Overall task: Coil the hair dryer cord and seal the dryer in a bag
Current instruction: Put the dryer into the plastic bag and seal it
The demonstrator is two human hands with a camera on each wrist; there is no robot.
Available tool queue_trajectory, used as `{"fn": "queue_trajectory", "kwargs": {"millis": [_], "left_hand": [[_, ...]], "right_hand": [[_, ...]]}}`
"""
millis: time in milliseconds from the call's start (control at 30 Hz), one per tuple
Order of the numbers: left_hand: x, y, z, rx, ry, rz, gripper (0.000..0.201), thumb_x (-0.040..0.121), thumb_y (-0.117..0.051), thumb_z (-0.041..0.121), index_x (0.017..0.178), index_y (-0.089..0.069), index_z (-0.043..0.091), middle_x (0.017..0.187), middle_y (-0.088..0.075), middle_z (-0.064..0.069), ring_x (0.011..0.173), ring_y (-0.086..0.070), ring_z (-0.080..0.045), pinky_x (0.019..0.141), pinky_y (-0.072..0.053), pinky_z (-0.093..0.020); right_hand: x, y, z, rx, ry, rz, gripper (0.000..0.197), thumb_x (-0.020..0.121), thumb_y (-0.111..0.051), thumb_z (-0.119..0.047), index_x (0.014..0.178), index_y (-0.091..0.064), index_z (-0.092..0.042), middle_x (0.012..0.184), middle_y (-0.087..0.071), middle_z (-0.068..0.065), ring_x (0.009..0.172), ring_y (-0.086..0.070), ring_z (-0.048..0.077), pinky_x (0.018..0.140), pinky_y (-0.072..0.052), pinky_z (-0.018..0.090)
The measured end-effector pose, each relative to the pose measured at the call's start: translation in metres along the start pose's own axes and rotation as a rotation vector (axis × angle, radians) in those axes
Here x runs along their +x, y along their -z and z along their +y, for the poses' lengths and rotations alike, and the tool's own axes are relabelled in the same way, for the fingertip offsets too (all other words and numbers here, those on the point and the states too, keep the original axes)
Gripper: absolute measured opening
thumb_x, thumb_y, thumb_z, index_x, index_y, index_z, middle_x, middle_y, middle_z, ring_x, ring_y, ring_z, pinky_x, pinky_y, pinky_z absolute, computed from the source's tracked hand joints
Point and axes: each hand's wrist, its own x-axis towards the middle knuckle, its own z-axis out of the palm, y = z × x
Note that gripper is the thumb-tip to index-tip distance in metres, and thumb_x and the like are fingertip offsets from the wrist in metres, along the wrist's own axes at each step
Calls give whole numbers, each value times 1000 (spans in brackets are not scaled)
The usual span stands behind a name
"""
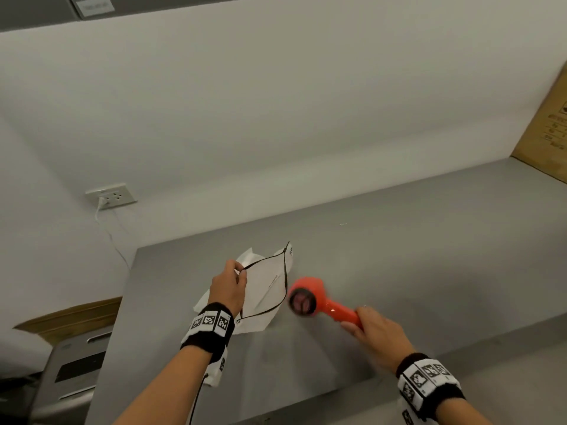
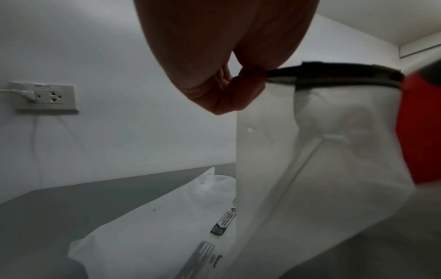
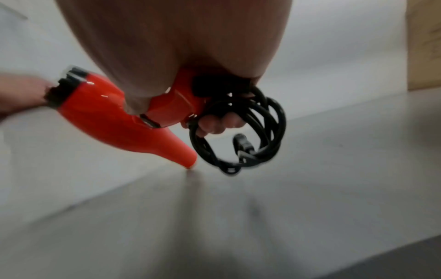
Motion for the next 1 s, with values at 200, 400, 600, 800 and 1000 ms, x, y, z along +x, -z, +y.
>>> {"fn": "queue_trajectory", "kwargs": {"millis": [200, 400, 600, 800, 1000], "left_hand": [[8, -7, 3, 10, -2, -9, 7, 100, -52, 23, 95, -52, 18, 63, -55, 3, 61, -54, -22, 61, -46, -34], [9, -18, 20, -40, -21, -2, 6, 100, -52, 24, 96, -53, 19, 67, -57, 1, 61, -55, -21, 59, -46, -31], [5, -18, 41, -70, -135, -10, 7, 102, -49, 26, 98, -53, 21, 67, -56, 5, 62, -55, -13, 60, -45, -29], [-20, -14, 58, -63, -306, -150, 9, 104, -41, 37, 98, -46, 32, 75, -59, 11, 68, -58, -6, 60, -39, -21], [-64, -16, 75, 4, -611, -359, 15, 104, -41, 37, 105, -51, 26, 83, -62, 6, 71, -59, -15, 68, -52, -35]], "right_hand": [[-31, 58, -41, 936, -141, 108, 55, 87, -45, -63, 91, -67, -13, 64, -59, 4, 47, -47, 12, 46, -38, 25], [-35, 62, -76, 1358, -248, -24, 60, 92, -50, -60, 104, -64, -3, 68, -59, 8, 49, -44, 14, 44, -35, 25], [-33, 33, -93, 1346, -317, -185, 65, 94, -50, -60, 110, -60, 3, 66, -56, 10, 45, -40, 14, 42, -29, 25], [-25, 22, -107, 1286, -312, -246, 33, 101, -47, -50, 122, -54, -25, 73, -53, 12, 39, -42, 10, 38, -28, 21], [0, 32, -113, 1439, -365, -273, 29, 105, -44, -38, 109, -51, -10, 66, -50, 11, 38, -34, 12, 36, -23, 20]]}}
